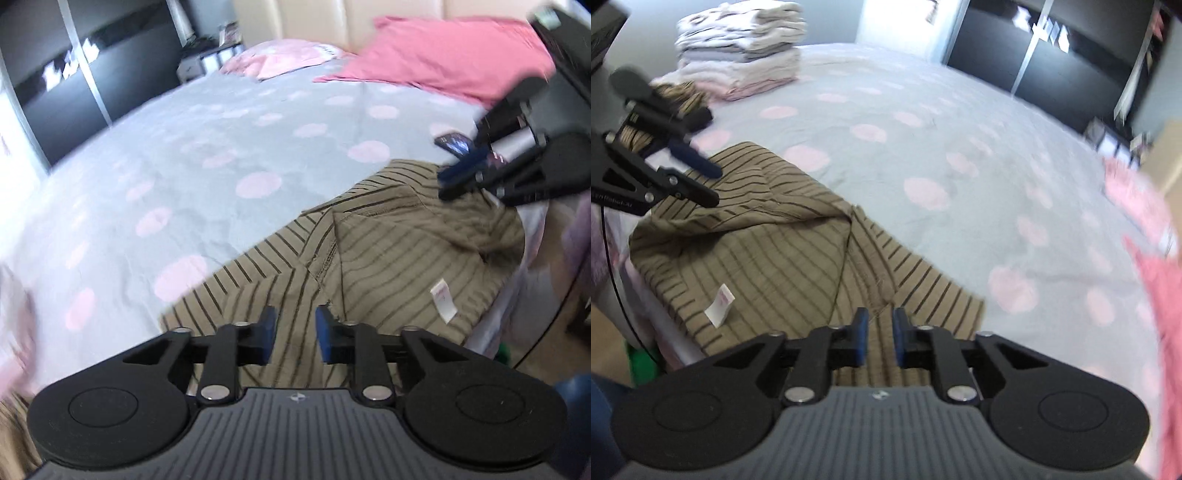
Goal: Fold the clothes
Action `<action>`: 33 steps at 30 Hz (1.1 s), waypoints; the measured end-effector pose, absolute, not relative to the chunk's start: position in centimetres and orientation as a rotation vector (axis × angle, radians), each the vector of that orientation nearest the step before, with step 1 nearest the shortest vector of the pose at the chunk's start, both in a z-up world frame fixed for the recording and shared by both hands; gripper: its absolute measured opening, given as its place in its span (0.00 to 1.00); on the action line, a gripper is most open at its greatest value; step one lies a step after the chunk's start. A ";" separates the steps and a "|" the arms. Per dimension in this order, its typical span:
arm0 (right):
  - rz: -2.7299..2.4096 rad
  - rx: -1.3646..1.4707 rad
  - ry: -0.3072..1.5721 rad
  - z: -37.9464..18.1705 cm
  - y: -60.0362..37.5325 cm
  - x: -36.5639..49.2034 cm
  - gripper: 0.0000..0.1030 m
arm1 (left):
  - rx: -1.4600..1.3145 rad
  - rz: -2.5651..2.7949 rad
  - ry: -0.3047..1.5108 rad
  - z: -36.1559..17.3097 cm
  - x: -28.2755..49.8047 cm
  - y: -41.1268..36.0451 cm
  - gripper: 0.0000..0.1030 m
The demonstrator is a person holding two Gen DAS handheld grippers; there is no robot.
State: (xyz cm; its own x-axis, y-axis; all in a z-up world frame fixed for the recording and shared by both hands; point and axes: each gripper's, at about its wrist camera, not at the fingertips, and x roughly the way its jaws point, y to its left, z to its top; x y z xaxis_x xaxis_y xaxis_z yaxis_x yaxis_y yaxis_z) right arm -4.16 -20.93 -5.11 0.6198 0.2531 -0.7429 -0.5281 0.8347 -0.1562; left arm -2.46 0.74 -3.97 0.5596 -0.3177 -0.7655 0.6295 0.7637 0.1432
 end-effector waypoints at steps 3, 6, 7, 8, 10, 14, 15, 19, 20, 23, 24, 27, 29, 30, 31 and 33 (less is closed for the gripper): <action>0.470 -0.280 0.846 -6.0 -21.6 -3.7 0.15 | 0.382 -0.604 0.851 -3.9 -2.7 1.8 0.11; 0.482 -0.242 0.900 -6.9 -22.0 -4.0 0.16 | 0.403 -0.604 0.902 -5.4 -3.2 2.1 0.11; 0.483 -0.240 0.923 -7.3 -22.0 -4.0 0.16 | 0.421 -0.594 0.924 -6.2 -3.1 2.1 0.11; 0.484 -0.238 0.946 -7.8 -22.1 -4.1 0.16 | 0.436 -0.589 0.943 -6.7 -3.1 2.1 0.11; 0.478 -0.210 0.981 -8.5 -22.3 -3.7 0.16 | 0.446 -0.589 0.946 -6.7 -3.3 2.2 0.11; 0.460 -0.148 0.913 -6.2 -22.8 -4.5 0.19 | 0.404 -0.582 0.849 -4.3 -4.6 2.4 0.11; 0.484 -0.124 0.887 -5.7 -22.6 -5.0 0.19 | 0.387 -0.599 0.822 -3.8 -5.1 2.2 0.11; 0.617 -0.090 0.825 -4.9 -20.8 -7.1 0.19 | 0.383 -0.714 0.771 -3.3 -7.1 0.1 0.11; 0.661 -0.109 0.826 -5.1 -20.0 -7.5 0.17 | 0.409 -0.741 0.778 -3.7 -7.6 -0.6 0.11; 0.709 -0.217 0.866 -6.9 -17.9 -8.5 0.16 | 0.503 -0.797 0.811 -5.4 -8.5 -2.3 0.11; 0.714 -0.243 0.882 -7.5 -17.5 -8.7 0.16 | 0.530 -0.794 0.830 -6.2 -8.4 -2.6 0.11; 0.723 -0.303 0.911 -9.4 -16.7 -8.9 0.16 | 0.530 -0.780 0.911 -8.3 -7.7 -2.6 0.11; 0.730 -0.311 0.911 -9.7 -16.7 -9.0 0.16 | 0.524 -0.782 0.921 -9.0 -7.6 -2.3 0.11; 0.731 -0.308 0.918 -9.7 -16.7 -8.9 0.16 | 0.515 -0.779 0.928 -9.1 -7.6 -2.2 0.11; 0.732 -0.305 0.924 -9.6 -16.8 -8.9 0.16 | 0.507 -0.777 0.938 -9.1 -7.7 -2.2 0.11; 0.739 -0.300 0.941 -9.4 -16.9 -8.9 0.16 | 0.518 -0.782 0.945 -8.9 -8.2 -2.0 0.11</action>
